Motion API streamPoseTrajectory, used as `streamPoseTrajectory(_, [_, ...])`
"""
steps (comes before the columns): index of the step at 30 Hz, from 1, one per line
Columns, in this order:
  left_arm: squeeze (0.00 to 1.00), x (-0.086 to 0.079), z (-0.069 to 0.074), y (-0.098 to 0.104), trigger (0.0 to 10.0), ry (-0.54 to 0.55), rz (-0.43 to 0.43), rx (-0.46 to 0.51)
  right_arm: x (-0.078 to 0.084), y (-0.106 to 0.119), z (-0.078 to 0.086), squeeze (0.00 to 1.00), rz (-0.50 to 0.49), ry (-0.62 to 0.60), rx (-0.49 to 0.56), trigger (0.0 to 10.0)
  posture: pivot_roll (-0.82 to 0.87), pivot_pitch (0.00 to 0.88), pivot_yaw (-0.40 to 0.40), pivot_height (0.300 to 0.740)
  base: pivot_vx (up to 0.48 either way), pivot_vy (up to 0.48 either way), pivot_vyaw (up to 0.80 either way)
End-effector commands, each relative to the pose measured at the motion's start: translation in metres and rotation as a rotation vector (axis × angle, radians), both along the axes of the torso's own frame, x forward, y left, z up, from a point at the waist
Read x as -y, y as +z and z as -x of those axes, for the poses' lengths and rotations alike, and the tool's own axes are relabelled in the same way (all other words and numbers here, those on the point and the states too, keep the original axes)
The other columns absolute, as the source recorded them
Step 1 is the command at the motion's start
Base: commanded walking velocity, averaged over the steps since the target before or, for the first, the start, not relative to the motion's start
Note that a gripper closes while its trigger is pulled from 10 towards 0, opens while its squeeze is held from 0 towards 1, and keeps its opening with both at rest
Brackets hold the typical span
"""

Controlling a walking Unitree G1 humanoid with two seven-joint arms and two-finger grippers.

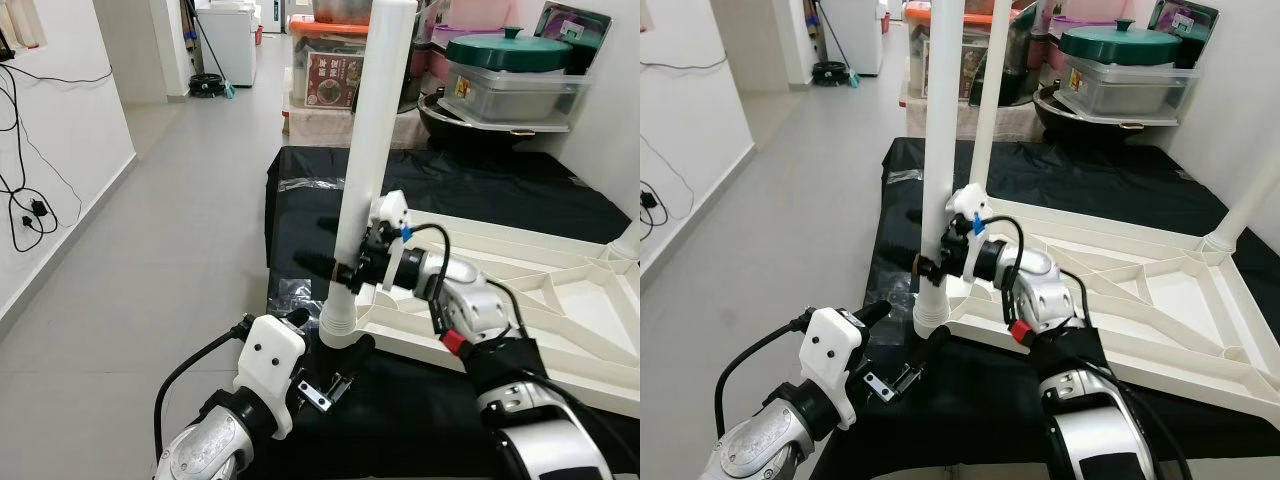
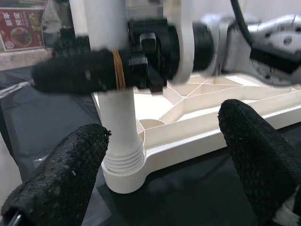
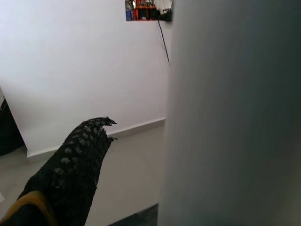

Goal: Building children table

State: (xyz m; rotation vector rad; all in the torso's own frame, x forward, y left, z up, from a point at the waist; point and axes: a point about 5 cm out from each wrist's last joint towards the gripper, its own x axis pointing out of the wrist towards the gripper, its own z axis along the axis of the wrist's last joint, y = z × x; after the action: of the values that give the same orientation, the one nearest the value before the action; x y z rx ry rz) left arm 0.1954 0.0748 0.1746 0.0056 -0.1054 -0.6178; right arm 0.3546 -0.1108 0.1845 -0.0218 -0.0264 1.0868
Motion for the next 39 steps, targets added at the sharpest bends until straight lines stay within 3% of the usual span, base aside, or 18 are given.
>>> streamPoseTrajectory(1, [0.00, 0.000, 0.001, 0.000, 10.0, 0.005, -0.003, -0.006, -0.005, -0.003, 0.001, 0.00, 0.013, 0.013, 0.003, 10.0, 0.13, 0.000, -0.078, 0.740, 0.000, 0.000, 0.00])
streamPoseTrajectory(6, [0.00, -0.001, 0.000, 0.001, 10.0, 0.014, -0.003, 0.000, -0.005, -0.009, 0.002, 0.00, 0.004, 0.005, -0.018, 10.0, 0.13, 0.000, -0.082, 0.740, 0.000, 0.000, 0.00])
streamPoseTrajectory(7, [0.00, -0.001, -0.001, 0.002, 10.0, 0.019, -0.002, 0.005, -0.004, -0.011, 0.001, 0.00, -0.006, -0.008, -0.027, 4.2, 0.12, 0.000, -0.078, 0.740, 0.000, 0.000, 0.00])
streamPoseTrajectory(8, [0.00, -0.001, -0.001, 0.002, 10.0, 0.019, -0.002, 0.005, -0.004, -0.011, 0.001, 0.00, -0.006, -0.008, -0.027, 4.2, 0.12, 0.000, -0.078, 0.740, 0.000, 0.000, 0.00])
streamPoseTrajectory(9, [0.00, -0.002, -0.002, 0.003, 10.0, 0.027, -0.001, 0.011, -0.004, -0.011, -0.002, 0.00, -0.020, -0.038, -0.028, 0.0, 0.13, 0.000, -0.085, 0.740, 0.000, 0.000, 0.00])
streamPoseTrajectory(16, [0.00, -0.006, -0.004, 0.007, 10.0, 0.063, -0.001, 0.027, -0.006, -0.017, -0.005, 0.00, -0.006, -0.108, -0.009, 0.0, 0.13, 0.000, -0.087, 0.740, 0.000, 0.000, 0.00])
streamPoseTrajectory(20, [0.00, -0.012, -0.008, 0.011, 10.0, 0.111, 0.009, 0.045, -0.001, -0.023, -0.010, 0.00, 0.000, -0.288, -0.004, 0.0, 0.13, 0.000, -0.085, 0.740, 0.000, 0.000, 0.00])
streamPoseTrajectory(22, [0.00, -0.012, -0.008, 0.011, 10.0, 0.111, 0.009, 0.045, -0.001, -0.023, -0.010, 0.00, 0.000, -0.288, -0.004, 0.0, 0.13, 0.000, -0.085, 0.740, 0.000, 0.000, 0.00])
streamPoseTrajectory(25, [0.00, -0.014, -0.010, 0.015, 10.0, 0.137, 0.011, 0.060, 0.040, -0.028, -0.018, 0.00, 0.010, -1.042, -0.037, 0.0, 0.12, 0.000, -0.083, 0.740, 0.000, 0.000, 0.00])
streamPoseTrajectory(26, [0.00, -0.014, -0.010, 0.015, 10.0, 0.137, 0.011, 0.060, 0.040, -0.028, -0.018, 0.00, 0.010, -1.042, -0.037, 0.0, 0.12, 0.000, -0.083, 0.740, 0.000, 0.000, 0.00])
streamPoseTrajectory(28, [0.00, -0.014, -0.010, 0.014, 10.0, 0.139, 0.013, 0.056, 0.054, -0.029, -0.008, 0.00, 0.004, -1.329, -0.035, 0.0, 0.12, 0.000, -0.086, 0.740, 0.000, 0.000, 0.00])
streamPoseTrajectory(30, [0.00, -0.012, -0.010, 0.013, 10.0, 0.140, 0.011, 0.055, 0.049, -0.028, 0.003, 0.00, -0.043, -1.425, -0.050, 0.0, 0.13, 0.001, -0.088, 0.740, 0.000, 0.000, 0.00])
streamPoseTrajectory(34, [0.00, -0.011, -0.010, 0.013, 10.0, 0.139, 0.013, 0.054, 0.038, -0.029, 0.007, 0.00, -0.085, -1.432, -0.100, 0.0, 0.13, 0.000, -0.089, 0.740, 0.000, 0.000, 0.00])
streamPoseTrajectory(35, [0.00, -0.011, -0.010, 0.012, 10.0, 0.138, 0.019, 0.049, 0.026, -0.024, 0.005, 0.00, -0.134, -1.350, -0.070, 1.7, 0.13, 0.002, -0.085, 0.740, 0.000, 0.000, 0.00])
streamPoseTrajectory(36, [0.00, -0.011, -0.010, 0.012, 10.0, 0.138, 0.019, 0.049, 0.026, -0.024, 0.005, 0.00, -0.134, -1.350, -0.070, 1.7, 0.13, 0.002, -0.085, 0.740, 0.000, 0.000, 0.00])
streamPoseTrajectory(37, [0.00, -0.010, -0.010, 0.012, 10.0, 0.136, 0.020, 0.047, 0.017, -0.020, 0.002, 0.00, -0.156, -1.264, -0.037, 10.0, 0.12, 0.001, -0.087, 0.740, 0.000, 0.000, 0.00])
streamPoseTrajectory(38, [0.00, -0.010, -0.010, 0.012, 10.0, 0.135, 0.020, 0.045, 0.011, -0.017, 0.001, 1.00, -0.168, -1.211, -0.014, 10.0, 0.12, 0.001, -0.087, 0.740, 0.000, 0.000, 0.00])
streamPoseTrajectory(39, [0.00, -0.010, -0.010, 0.012, 10.0, 0.135, 0.020, 0.045, 0.011, -0.017, 0.001, 1.00, -0.168, -1.211, -0.014, 10.0, 0.12, 0.001, -0.087, 0.740, 0.000, 0.000, 0.00])
